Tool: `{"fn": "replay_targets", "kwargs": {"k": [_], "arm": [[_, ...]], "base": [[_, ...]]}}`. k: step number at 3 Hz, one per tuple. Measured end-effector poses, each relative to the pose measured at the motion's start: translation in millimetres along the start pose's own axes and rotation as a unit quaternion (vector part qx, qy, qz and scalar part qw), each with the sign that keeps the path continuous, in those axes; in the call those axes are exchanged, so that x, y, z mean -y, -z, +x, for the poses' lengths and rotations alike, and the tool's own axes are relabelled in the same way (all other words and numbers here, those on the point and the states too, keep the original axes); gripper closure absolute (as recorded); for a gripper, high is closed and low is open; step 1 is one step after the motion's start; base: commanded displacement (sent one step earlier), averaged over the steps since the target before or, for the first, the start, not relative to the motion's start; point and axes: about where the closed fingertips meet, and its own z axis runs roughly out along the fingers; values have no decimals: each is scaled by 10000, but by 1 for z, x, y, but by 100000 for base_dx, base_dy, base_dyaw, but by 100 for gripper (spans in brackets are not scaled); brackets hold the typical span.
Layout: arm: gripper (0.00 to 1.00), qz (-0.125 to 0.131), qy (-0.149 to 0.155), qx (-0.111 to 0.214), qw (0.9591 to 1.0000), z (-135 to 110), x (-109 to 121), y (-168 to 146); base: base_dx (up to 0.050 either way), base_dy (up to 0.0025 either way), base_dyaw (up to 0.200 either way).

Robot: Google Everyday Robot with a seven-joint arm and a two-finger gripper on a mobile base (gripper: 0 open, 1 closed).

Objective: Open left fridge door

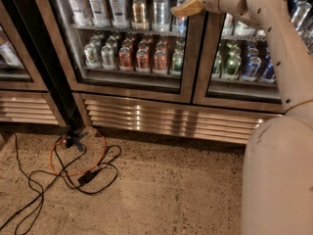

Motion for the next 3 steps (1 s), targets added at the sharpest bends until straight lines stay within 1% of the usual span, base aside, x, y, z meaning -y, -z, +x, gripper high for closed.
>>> {"fn": "replay_targets", "kwargs": {"k": [1,2,3], "arm": [[0,-172,-376,145,9990,-6,-13,0],[0,-173,-379,147,9990,-5,-12,1],[0,-244,-495,210,9983,-6,-15,0]], "base": [[0,0,0],[0,0,0],[0,0,0]]}}
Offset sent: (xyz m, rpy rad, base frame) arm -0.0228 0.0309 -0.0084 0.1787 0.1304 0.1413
